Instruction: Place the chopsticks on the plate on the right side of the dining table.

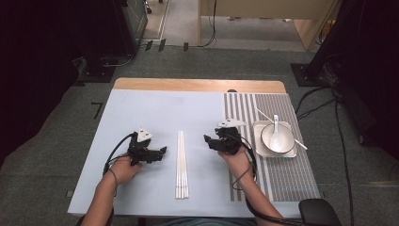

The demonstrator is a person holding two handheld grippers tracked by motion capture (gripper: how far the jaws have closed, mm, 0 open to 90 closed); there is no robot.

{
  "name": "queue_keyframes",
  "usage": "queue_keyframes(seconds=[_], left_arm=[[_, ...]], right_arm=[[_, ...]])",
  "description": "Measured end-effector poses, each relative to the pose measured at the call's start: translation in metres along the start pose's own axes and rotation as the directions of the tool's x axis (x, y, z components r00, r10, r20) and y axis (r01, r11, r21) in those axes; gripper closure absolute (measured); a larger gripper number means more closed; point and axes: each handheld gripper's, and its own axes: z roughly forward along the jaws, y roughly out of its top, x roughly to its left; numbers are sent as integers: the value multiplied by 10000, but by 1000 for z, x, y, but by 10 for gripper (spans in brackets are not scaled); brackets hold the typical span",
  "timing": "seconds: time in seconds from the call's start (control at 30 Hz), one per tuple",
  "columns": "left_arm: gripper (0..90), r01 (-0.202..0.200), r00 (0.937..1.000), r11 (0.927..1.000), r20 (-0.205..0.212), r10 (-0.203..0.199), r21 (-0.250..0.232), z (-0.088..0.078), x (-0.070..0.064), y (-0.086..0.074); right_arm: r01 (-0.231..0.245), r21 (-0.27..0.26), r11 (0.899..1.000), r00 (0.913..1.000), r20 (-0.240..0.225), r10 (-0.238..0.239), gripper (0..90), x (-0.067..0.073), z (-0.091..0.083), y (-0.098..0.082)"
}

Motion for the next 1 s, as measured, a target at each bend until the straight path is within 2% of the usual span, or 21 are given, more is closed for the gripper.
queue_keyframes(seconds=[0.23, 0.57, 0.87, 1.0], left_arm=[[135, 15, 10000, 10000, 6, -15, -10, 0, 0, 0], [135, 10, 10000, 10000, 5, -10, -9, 0, 0, 0], [135, 11, 10000, 10000, 13, -11, -2, 0, 0, 0], [135, 11, 10000, 10000, 9, -11, 1, 0, 0, 0]], right_arm=[[138, -134, 9998, 9998, -104, -139, 440, 14, 7, -5], [79, -187, 9998, 9996, -274, -84, 427, 31, 21, -13], [473, 56, 9989, 9980, -429, -470, 446, 47, 35, -23], [456, 134, 9989, 9977, -513, -448, 454, 50, 38, -27]])
